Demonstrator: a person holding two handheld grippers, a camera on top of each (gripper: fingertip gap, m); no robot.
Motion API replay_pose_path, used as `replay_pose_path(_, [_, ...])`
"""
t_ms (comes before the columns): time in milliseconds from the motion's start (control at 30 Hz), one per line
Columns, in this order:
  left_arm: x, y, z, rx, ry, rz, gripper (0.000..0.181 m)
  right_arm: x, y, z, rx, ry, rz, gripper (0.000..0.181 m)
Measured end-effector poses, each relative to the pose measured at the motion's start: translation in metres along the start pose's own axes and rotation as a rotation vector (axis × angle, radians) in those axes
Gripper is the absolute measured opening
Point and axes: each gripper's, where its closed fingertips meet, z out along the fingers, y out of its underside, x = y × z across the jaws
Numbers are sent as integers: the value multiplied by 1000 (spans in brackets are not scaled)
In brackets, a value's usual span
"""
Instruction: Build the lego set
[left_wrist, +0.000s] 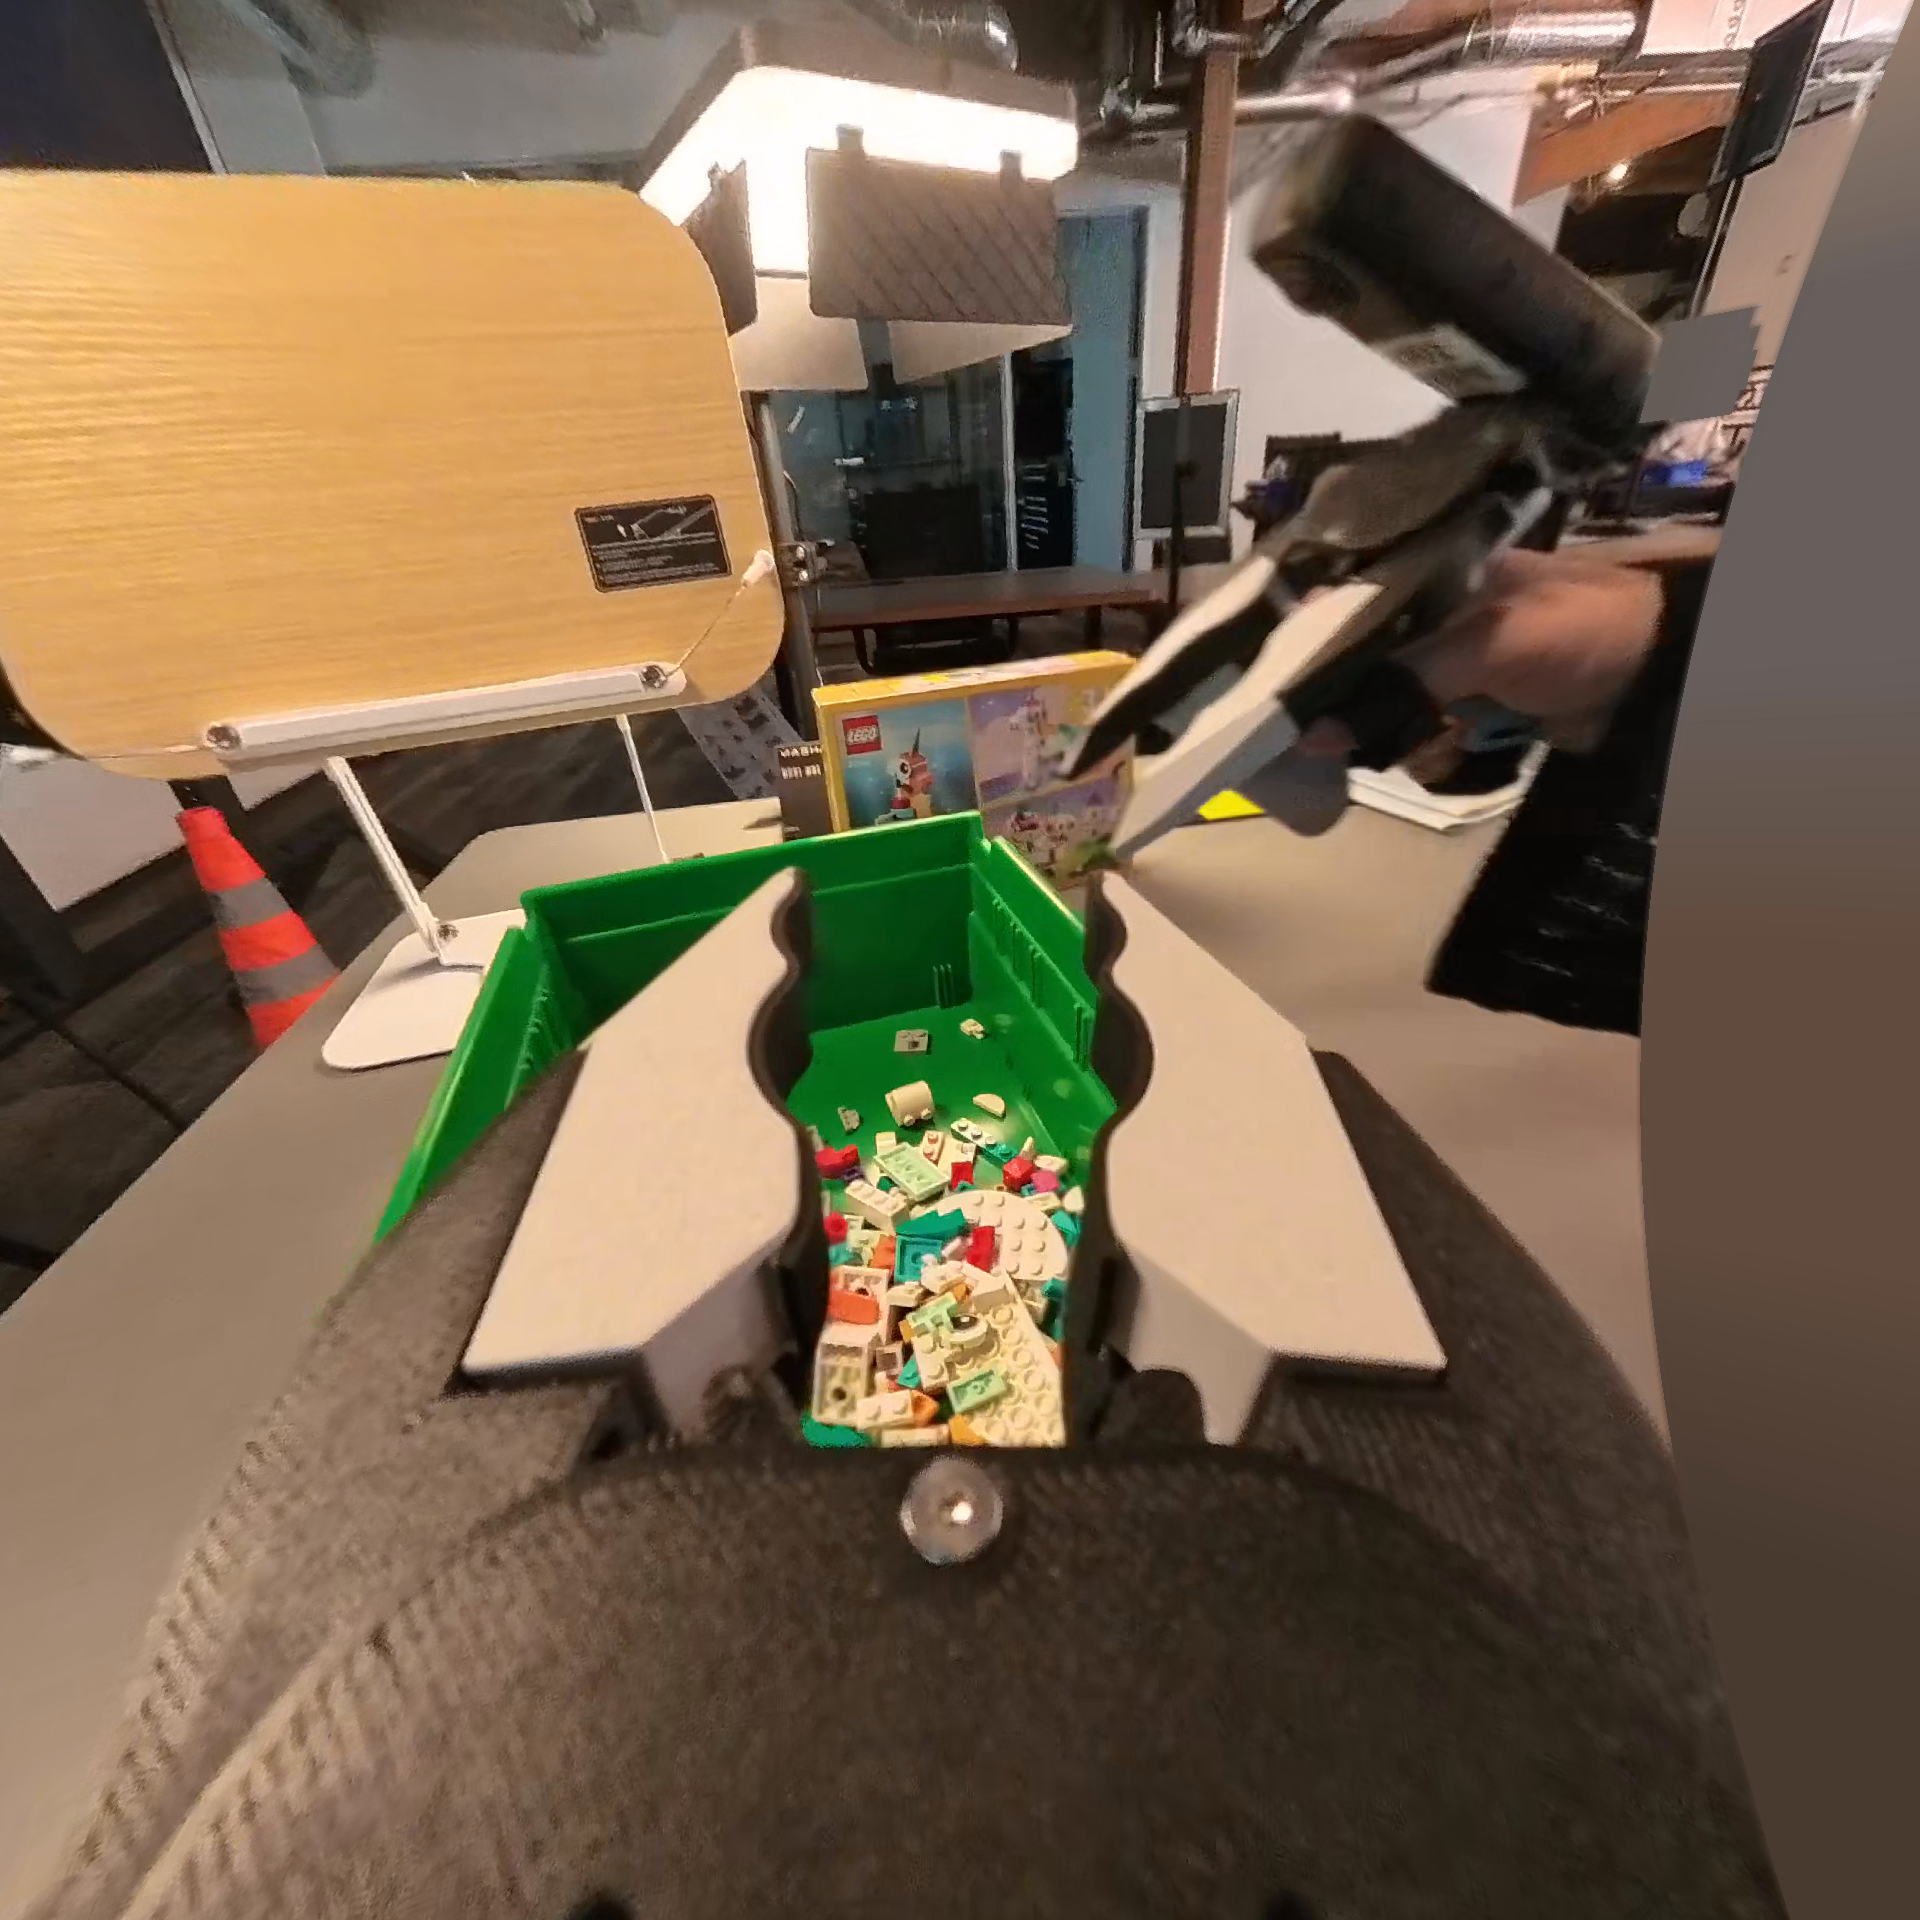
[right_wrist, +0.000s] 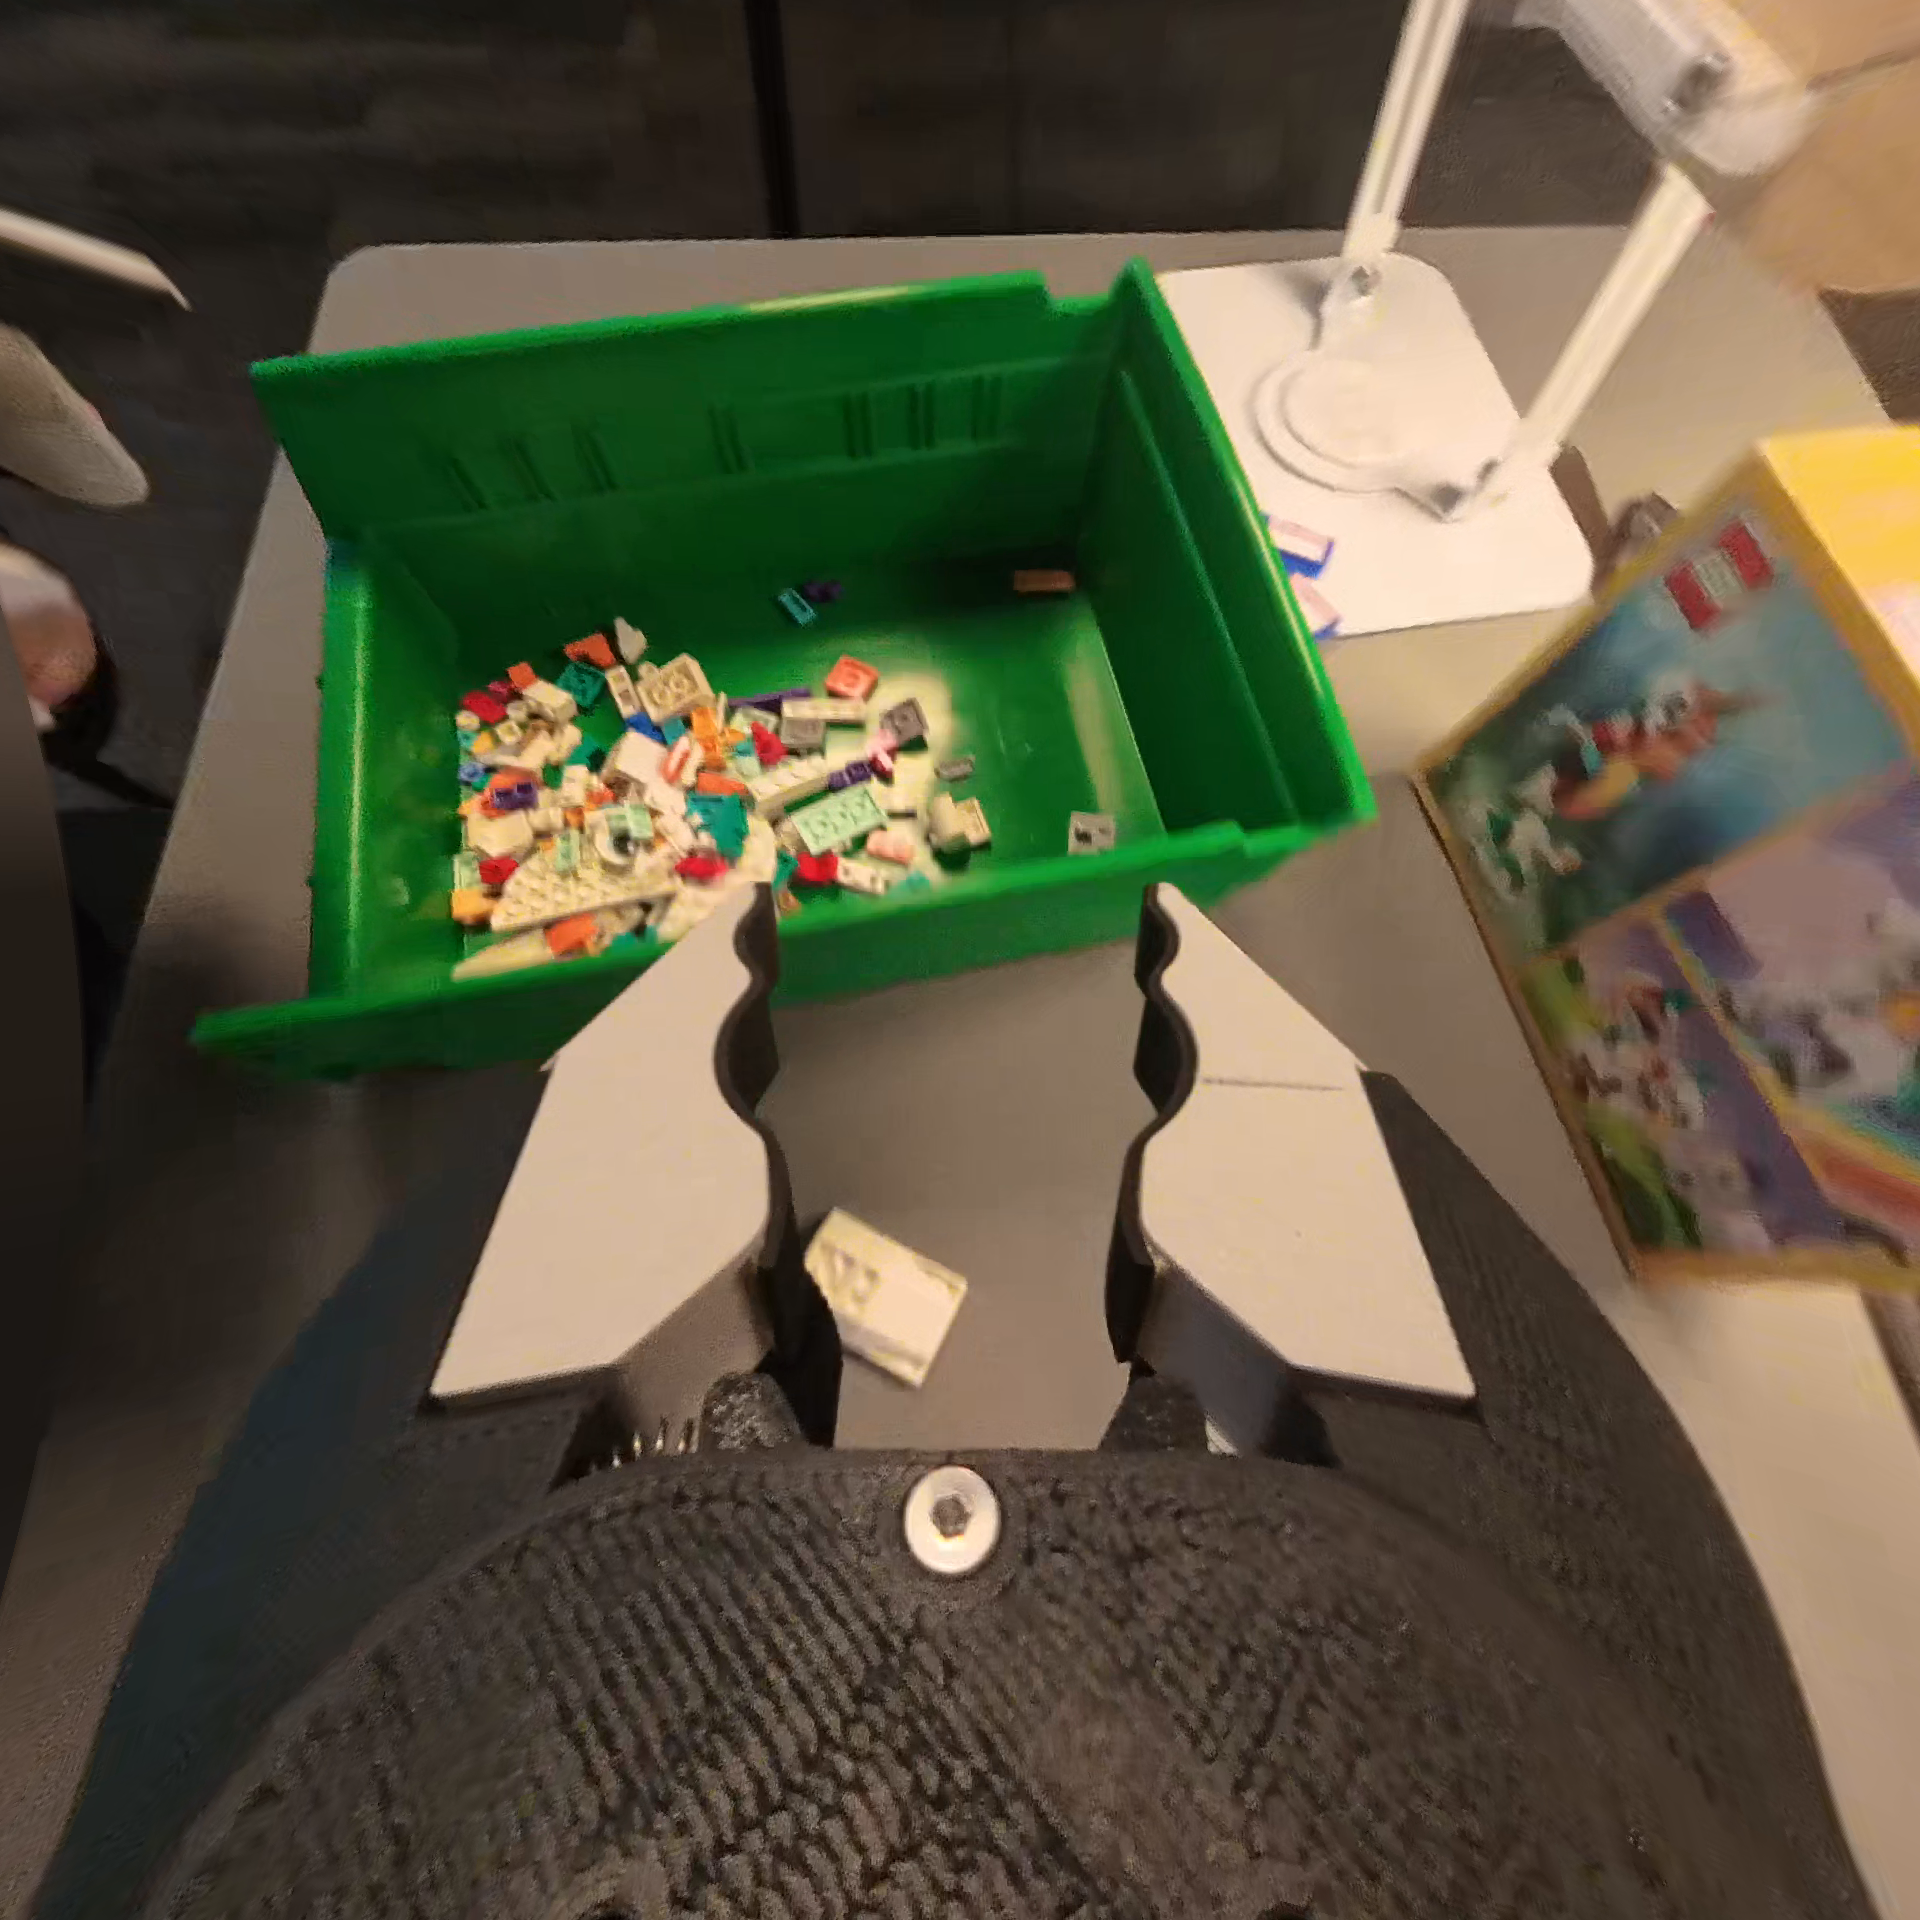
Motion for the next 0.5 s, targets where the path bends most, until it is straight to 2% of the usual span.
replay_pose_path(67, [5,-5,-4,39,15,0,50,0,34,-15,-30,-26,35,69])
replay_pose_path(133, [11,-10,-6,72,35,2,49,-20,81,-19,-124,-171,38,71])
replay_pose_path(200, [19,-16,-6,102,56,12,49,-41,114,-16,-155,-278,-34,79])
replay_pose_path(267, [29,-21,-6,118,78,32,47,-43,141,-7,-228,-291,-168,83])
replay_pose_path(433, [57,-30,-5,113,138,76,46,-43,154,10,-323,-402,-281,82])
replay_pose_path(500, [73,-32,-5,111,183,88,45,-39,159,15,-385,-409,-322,65])
